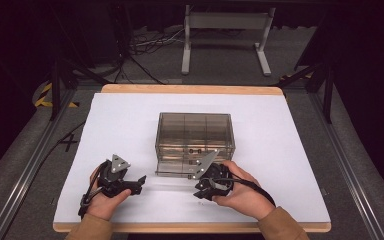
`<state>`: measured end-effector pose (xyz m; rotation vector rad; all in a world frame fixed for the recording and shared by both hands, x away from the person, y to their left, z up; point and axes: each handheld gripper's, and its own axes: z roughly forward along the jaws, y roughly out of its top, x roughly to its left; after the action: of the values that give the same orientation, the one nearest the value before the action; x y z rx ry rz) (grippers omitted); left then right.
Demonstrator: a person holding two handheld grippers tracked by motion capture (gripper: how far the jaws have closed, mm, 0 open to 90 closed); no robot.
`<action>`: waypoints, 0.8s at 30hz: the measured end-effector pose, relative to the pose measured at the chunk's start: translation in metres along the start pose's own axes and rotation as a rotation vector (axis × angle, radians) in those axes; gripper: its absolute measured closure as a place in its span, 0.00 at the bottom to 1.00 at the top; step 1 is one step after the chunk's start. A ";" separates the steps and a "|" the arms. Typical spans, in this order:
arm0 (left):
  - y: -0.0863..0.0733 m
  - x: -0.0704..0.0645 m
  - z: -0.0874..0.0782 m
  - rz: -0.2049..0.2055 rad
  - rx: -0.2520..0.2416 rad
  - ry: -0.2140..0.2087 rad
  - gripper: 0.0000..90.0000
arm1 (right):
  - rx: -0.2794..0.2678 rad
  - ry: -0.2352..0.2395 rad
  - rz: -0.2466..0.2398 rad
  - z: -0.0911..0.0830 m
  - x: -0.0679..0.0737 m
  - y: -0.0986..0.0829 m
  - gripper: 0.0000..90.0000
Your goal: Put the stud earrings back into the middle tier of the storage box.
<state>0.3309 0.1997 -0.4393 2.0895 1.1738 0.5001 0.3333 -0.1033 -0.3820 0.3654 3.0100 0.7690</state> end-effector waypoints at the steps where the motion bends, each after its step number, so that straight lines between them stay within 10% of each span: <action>1: 0.000 0.000 0.000 0.000 0.000 0.000 0.10 | 0.003 0.002 0.003 0.001 0.001 0.000 0.80; 24: 0.000 0.000 0.000 -0.001 0.004 -0.002 0.10 | 0.103 0.007 -0.021 0.025 0.007 -0.005 0.81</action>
<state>0.3311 0.1996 -0.4394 2.0923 1.1753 0.4958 0.3267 -0.0945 -0.4059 0.3335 3.0624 0.6164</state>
